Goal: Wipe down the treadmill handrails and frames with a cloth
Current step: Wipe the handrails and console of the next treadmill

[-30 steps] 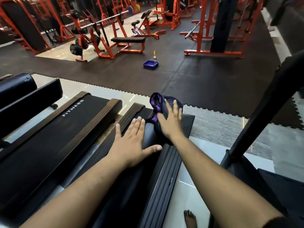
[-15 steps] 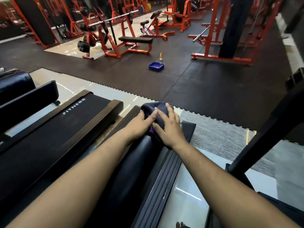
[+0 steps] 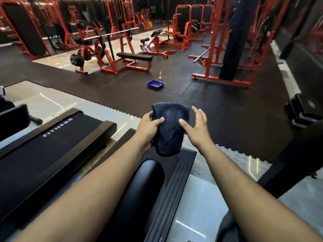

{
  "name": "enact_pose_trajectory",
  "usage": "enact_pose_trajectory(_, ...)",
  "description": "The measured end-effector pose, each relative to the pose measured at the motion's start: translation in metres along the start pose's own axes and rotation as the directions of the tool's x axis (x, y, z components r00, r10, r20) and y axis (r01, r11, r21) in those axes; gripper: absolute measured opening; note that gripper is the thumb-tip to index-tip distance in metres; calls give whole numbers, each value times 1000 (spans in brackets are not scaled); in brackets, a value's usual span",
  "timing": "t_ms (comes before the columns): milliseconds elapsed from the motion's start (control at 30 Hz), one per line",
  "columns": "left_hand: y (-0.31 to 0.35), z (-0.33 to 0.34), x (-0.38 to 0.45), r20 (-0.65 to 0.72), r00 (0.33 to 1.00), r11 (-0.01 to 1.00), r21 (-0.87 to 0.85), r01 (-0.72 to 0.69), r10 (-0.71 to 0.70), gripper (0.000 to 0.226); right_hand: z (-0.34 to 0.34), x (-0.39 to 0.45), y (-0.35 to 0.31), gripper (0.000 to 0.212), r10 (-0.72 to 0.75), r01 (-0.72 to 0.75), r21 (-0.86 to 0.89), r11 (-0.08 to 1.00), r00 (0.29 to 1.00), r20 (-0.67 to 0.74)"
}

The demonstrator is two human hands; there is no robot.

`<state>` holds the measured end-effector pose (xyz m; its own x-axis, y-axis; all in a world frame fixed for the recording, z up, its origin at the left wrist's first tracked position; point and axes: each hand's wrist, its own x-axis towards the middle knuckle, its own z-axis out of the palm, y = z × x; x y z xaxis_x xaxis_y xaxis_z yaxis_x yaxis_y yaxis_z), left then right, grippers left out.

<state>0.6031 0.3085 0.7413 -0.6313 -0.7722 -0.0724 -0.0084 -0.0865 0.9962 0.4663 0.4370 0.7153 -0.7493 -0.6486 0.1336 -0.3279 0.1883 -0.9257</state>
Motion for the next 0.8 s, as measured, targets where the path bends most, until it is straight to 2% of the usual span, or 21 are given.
enact_pose_trajectory(100, 1, 27, 49, -34, 999, 997, -71, 34, -37, 24, -9, 62, 19, 88, 190, -208, 189, 960, 976, 110)
enact_pose_trajectory(167, 0, 44, 81, -71, 995, 993, -107, 58, -66, 30, -14, 99, 31, 92, 216, -265, 247, 932, 954, 209)
enact_pose_trajectory(200, 1, 50, 94, -81, 994, 991, -116, 66, -76, 32, -15, 113, 35, 88, 199, -262, 275, 925, 951, 236)
enact_pose_trajectory(300, 5, 68, 138, -115, 988, 989, -124, 85, -100, 31, -20, 166, 37, 22, 132, -205, 299, 932, 960, 248)
enact_pose_trajectory(367, 6, 71, 158, -141, 985, 989, -117, 87, -103, 28, -18, 191, 37, 20, 114, -179, 319, 931, 971, 212)
enact_pose_trajectory(467, 5, 66, 204, -204, 975, 993, -87, 75, -92, 27, -15, 237, 33, 27, 116, -152, 217, 964, 979, 167)
enact_pose_trajectory(600, -3, 47, 259, -273, 955, 992, -77, 101, -119, 34, -11, 300, 29, 22, 28, -16, -49, 999, 971, 237)
enact_pose_trajectory(667, -7, 40, 294, -257, 962, 993, -95, 72, -94, 38, -2, 332, 32, 22, 9, 11, -78, 997, 965, 261)
enact_pose_trajectory(800, -22, 20, 358, -246, 967, 989, -144, 33, -68, 37, 44, 385, 37, 25, 38, -34, -20, 999, 972, 234)
